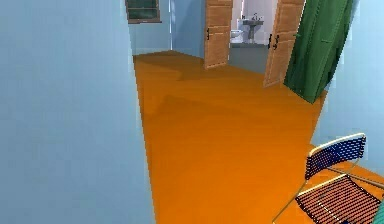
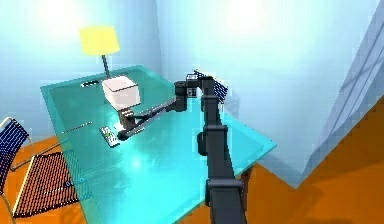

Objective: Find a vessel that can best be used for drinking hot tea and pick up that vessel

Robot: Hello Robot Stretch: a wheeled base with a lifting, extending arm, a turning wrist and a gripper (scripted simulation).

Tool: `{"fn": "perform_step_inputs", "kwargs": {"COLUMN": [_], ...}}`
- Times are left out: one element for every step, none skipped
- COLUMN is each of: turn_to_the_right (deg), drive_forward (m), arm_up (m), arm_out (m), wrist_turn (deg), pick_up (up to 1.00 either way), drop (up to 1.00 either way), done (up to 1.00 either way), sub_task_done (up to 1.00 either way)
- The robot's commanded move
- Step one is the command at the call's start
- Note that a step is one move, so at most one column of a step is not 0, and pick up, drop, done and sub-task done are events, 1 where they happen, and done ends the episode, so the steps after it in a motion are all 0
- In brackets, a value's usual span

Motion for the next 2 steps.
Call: {"fn": "perform_step_inputs", "kwargs": {"turn_to_the_right": [0.0,0.0], "drive_forward": [0.00,0.00], "arm_up": [0.00,0.00], "arm_out": [0.00,0.00], "wrist_turn": [45.0,45.0], "pick_up": [0.00,0.00], "drop": [0.00,0.00], "done": [0.00,0.00], "sub_task_done": [0.00,0.00]}}
